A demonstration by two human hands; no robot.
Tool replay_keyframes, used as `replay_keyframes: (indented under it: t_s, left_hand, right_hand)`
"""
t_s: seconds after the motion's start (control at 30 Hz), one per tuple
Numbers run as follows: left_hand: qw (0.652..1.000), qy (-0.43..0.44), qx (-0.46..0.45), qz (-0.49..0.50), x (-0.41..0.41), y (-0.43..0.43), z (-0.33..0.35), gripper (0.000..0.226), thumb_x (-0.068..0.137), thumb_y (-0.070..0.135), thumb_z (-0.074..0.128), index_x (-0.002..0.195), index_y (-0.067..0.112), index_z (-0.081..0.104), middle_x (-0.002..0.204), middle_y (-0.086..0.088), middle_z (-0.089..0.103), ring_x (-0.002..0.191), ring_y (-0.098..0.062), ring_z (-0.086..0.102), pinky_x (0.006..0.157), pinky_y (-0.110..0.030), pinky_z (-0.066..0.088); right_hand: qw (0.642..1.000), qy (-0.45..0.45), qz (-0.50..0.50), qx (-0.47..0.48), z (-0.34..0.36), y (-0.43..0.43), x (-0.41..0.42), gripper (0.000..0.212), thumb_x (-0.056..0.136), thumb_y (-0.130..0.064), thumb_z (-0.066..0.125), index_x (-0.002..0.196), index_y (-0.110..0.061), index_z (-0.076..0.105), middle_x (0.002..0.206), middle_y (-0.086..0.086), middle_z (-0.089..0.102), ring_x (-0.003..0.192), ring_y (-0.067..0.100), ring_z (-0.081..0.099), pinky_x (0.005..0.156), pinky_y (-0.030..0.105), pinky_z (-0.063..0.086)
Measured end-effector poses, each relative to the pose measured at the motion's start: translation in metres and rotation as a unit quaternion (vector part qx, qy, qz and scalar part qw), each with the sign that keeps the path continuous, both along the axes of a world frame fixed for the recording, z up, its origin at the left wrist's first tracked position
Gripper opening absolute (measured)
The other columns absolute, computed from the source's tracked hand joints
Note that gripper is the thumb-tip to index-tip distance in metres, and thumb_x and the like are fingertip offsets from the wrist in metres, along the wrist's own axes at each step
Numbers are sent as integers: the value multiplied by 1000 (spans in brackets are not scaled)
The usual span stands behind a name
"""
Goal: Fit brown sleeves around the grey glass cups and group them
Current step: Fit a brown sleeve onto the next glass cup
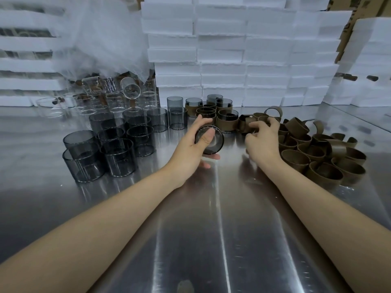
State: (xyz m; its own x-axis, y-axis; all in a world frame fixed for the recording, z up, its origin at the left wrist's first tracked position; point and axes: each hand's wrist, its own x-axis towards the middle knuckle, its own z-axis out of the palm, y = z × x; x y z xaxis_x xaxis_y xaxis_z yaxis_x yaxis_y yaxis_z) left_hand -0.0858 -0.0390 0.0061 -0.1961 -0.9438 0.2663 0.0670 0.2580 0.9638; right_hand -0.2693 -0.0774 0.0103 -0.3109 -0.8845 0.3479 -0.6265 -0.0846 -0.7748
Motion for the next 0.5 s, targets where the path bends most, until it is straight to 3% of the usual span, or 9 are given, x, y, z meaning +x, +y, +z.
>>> replay_keyframes:
  t_s: [0.1,0.2,0.37,0.5]
  left_hand:
    - [1000,-5,26,5,1,2,2,25,93,37,64,118,39,62,133,10,52,58,-24,72,40,-15,42]
    - [1000,-22,22,6,0,3,2,23,90,33,68,112,40,65,126,7,59,49,-22,68,40,-16,43]
    - [998,28,49,10,-1,1,2,30,95,27,62,125,27,60,132,0,54,64,-32,73,57,-22,57]
    - [995,48,72,41,-1,0,2,30,104,20,46,133,20,55,133,-1,55,72,-33,74,71,-26,60]
  right_hand:
    - [1000,3,3,-9,-2,-2,2,34,88,1,50,121,-1,57,149,12,22,110,31,56,100,36,46]
    - [999,9,8,-43,-2,0,7,37,88,3,49,125,1,56,137,13,36,106,19,52,96,19,39]
    - [983,8,58,-176,3,7,17,24,88,4,51,106,-6,60,112,8,52,83,10,52,81,20,46]
    - [971,44,124,-200,1,10,25,16,90,0,55,104,-6,57,102,7,57,83,12,53,76,18,44]
